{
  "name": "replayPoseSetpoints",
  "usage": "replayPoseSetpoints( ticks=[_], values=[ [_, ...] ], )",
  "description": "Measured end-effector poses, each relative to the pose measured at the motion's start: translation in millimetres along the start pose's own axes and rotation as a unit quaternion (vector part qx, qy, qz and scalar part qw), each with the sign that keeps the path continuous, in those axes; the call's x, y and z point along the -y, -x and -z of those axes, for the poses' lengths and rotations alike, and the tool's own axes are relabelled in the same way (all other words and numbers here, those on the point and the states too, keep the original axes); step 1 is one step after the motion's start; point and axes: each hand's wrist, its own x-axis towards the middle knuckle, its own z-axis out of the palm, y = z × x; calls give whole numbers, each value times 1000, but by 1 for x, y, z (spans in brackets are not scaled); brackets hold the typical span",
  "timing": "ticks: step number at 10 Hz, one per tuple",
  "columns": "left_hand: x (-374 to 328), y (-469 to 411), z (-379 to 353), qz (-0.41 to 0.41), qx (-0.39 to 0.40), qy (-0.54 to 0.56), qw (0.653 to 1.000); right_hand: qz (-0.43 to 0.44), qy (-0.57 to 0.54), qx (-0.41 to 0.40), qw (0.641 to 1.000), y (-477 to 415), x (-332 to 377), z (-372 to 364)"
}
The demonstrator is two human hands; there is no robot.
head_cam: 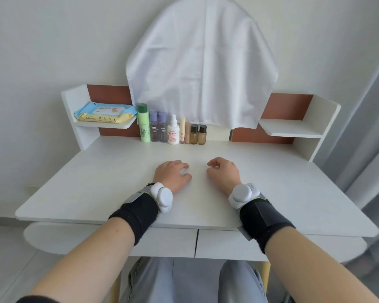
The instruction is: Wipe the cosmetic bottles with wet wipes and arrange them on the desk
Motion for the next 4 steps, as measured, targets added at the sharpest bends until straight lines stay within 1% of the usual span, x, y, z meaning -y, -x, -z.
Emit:
replayPoseSetpoints(
  ticks=[1,2,3,4],
  values=[
    [-1,-11,1,-4,25,13,1000,-10,-20,6,1000,-8,-3,1],
    [-10,-39,4,15,68,90,994,-19,-26,57,998,-31,-3,14],
    [-24,-62,21,25,111,151,982,-36,-5,152,988,-56,5,35],
    [-53,-91,64,-13,160,154,975,-30,17,192,981,-84,36,75]
  ],
)
